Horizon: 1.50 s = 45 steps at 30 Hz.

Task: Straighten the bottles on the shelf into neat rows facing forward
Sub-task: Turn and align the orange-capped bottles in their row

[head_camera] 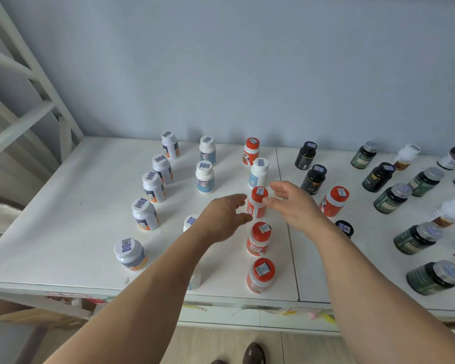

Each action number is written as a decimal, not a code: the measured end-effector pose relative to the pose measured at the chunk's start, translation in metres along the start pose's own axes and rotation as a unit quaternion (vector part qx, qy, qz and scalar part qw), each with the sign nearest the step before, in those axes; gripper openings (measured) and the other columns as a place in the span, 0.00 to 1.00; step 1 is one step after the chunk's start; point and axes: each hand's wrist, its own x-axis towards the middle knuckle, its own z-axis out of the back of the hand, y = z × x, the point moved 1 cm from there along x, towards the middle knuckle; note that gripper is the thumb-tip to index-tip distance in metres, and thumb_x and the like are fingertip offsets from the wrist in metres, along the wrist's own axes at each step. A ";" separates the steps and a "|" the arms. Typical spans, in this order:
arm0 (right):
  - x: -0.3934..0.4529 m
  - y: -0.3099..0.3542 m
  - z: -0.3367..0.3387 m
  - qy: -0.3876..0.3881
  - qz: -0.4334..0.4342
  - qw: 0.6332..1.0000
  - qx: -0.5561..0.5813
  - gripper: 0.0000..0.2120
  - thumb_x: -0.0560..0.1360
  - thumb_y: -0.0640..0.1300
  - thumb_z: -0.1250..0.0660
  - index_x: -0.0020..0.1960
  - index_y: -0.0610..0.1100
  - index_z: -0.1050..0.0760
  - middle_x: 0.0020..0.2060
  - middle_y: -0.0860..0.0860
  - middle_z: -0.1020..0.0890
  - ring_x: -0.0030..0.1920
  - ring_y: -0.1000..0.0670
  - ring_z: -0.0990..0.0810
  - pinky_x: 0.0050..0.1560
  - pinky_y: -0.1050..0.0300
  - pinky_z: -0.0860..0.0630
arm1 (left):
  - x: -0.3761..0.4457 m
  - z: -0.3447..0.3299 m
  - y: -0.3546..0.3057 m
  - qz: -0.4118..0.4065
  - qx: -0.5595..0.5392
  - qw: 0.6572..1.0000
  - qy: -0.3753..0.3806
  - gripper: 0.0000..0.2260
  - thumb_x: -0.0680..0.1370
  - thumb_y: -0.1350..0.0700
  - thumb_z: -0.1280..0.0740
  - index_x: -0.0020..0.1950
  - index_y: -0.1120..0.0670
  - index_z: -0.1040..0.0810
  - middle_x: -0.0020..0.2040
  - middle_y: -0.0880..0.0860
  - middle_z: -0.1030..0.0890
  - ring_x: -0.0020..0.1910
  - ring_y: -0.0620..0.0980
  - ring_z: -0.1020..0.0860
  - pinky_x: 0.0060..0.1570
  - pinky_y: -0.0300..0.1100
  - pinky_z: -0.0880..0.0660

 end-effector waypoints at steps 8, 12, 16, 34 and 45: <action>0.040 0.005 -0.015 0.063 -0.008 0.993 -0.101 0.30 0.75 0.53 0.29 0.73 0.50 0.35 0.69 0.49 0.26 0.67 0.45 0.26 0.67 0.47 0.30 | 0.036 -0.004 -0.008 0.044 0.024 0.999 -0.016 0.27 0.78 0.52 0.31 0.76 0.52 0.36 0.71 0.51 0.28 0.66 0.52 0.26 0.64 0.43 0.30; 0.046 -0.002 -0.011 0.058 -0.004 0.993 -0.099 0.23 0.76 0.53 0.31 0.69 0.50 0.31 0.65 0.50 0.23 0.63 0.46 0.24 0.65 0.49 0.29 | 0.052 -0.007 -0.006 0.052 0.053 0.997 -0.002 0.29 0.77 0.52 0.31 0.76 0.52 0.36 0.71 0.51 0.28 0.67 0.52 0.27 0.65 0.44 0.30; 0.052 0.000 0.007 0.085 0.020 0.993 -0.085 0.25 0.75 0.56 0.30 0.69 0.52 0.30 0.62 0.54 0.22 0.60 0.51 0.24 0.61 0.53 0.27 | 0.059 -0.005 -0.006 0.056 0.034 0.997 0.033 0.30 0.75 0.51 0.29 0.75 0.51 0.35 0.70 0.50 0.27 0.65 0.51 0.25 0.62 0.42 0.27; 0.071 0.034 0.024 0.064 0.032 0.997 -0.009 0.17 0.73 0.55 0.28 0.57 0.48 0.19 0.50 0.53 0.17 0.50 0.53 0.19 0.57 0.51 0.23 | 0.078 0.017 0.005 0.051 -0.185 0.975 0.111 0.20 0.71 0.52 0.24 0.62 0.51 0.20 0.56 0.48 0.16 0.57 0.50 0.20 0.65 0.48 0.29; 0.063 0.025 0.022 0.068 0.022 0.997 0.008 0.17 0.74 0.52 0.28 0.61 0.50 0.22 0.54 0.54 0.17 0.54 0.54 0.19 0.60 0.51 0.24 | 0.079 0.017 0.001 0.018 -0.079 0.991 0.110 0.23 0.72 0.50 0.25 0.66 0.52 0.23 0.60 0.49 0.19 0.59 0.50 0.21 0.66 0.48 0.28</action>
